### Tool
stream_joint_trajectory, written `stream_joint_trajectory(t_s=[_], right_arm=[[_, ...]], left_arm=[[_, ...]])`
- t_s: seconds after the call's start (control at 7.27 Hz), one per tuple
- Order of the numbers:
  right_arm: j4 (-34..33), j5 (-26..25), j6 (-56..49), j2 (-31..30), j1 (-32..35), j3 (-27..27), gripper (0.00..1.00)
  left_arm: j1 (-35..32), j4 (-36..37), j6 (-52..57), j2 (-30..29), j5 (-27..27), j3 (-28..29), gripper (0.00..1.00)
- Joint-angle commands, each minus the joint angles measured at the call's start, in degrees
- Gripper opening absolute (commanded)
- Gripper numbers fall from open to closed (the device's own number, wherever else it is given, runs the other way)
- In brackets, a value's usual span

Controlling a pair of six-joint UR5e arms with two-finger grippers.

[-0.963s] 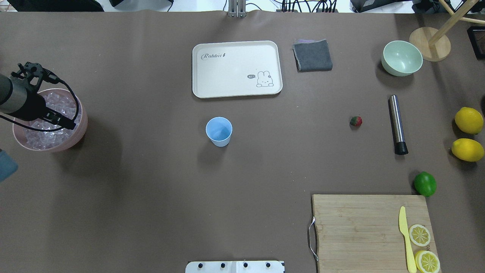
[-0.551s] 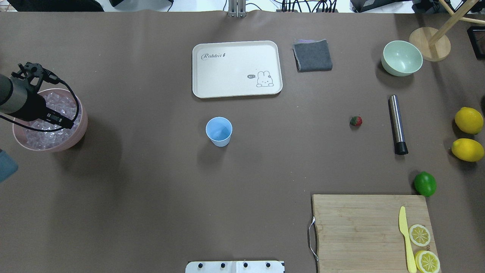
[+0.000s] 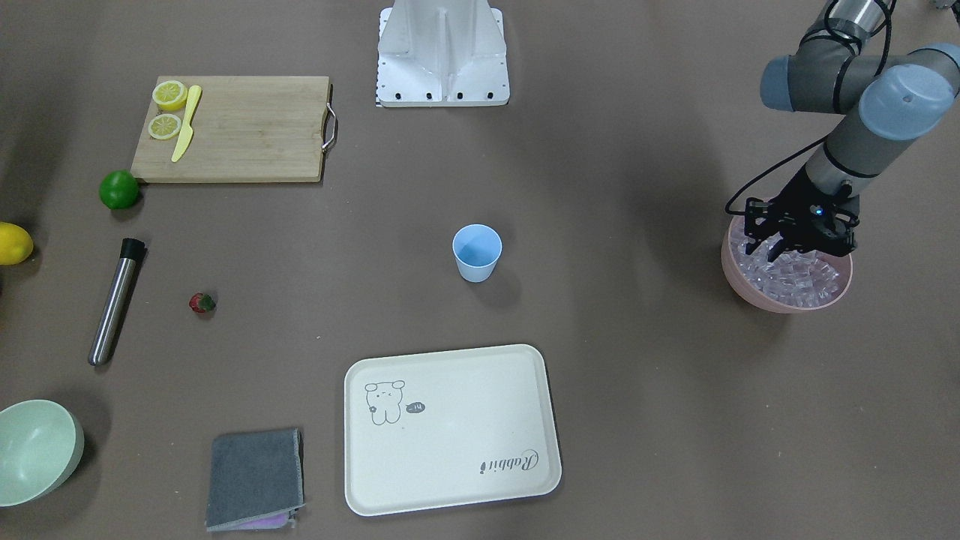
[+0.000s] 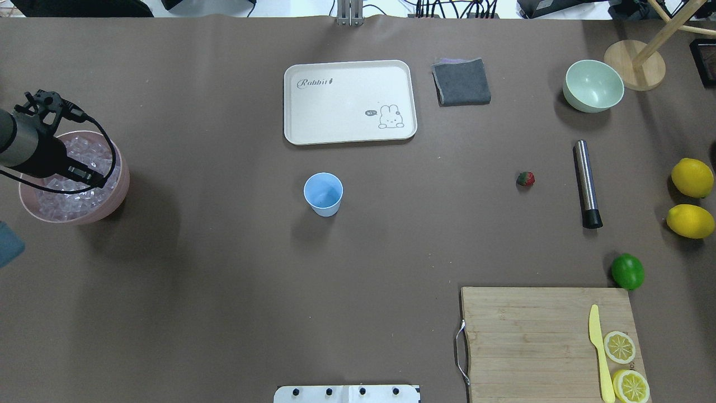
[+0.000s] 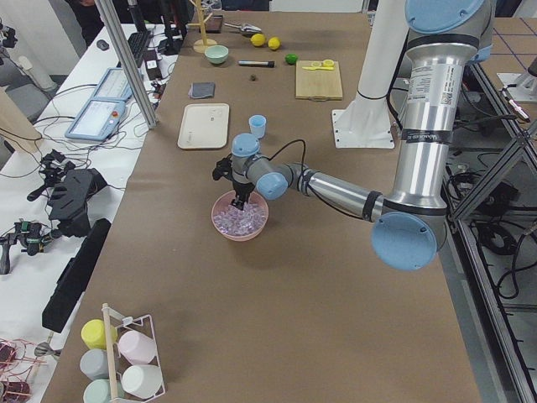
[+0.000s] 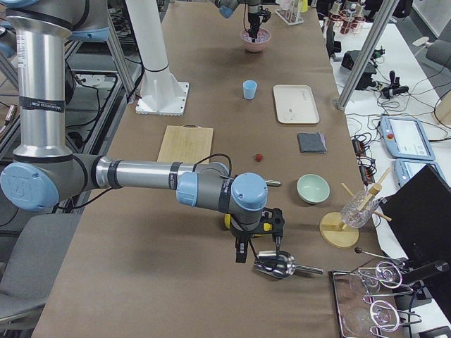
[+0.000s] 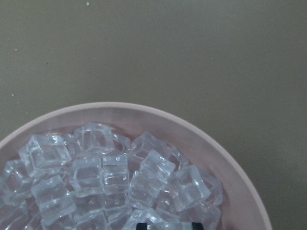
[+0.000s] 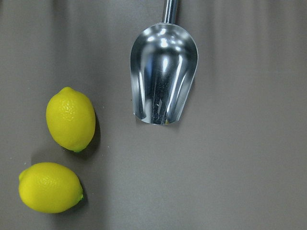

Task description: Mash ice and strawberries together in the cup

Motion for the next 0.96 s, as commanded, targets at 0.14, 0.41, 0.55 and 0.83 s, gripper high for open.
stream_joint_trajectory(t_s=[0.14,0.41,0.55,0.83], right_arm=[[-0.03,0.00,0.00,0.02,0.12,0.34,1.00],[-0.03,0.00,0.00,0.11,0.12,0.43,1.00],[0.05,0.00,0.00,0.11,0.12,0.43,1.00],[0.05,0.00,0.00,0.11,0.12,0.52,1.00]], left_arm=[[-4.65,0.16,0.07,1.91,-0.69,-3.16,0.00],[-6.86,0.07,-1.76,0.78,-0.78,-3.78,0.00],[-6.79,-0.01,-8.47,-2.71,-0.86,-3.78,0.00],[-4.34,-0.45,-23.40,-10.53,-1.04,-4.22,0.00]])
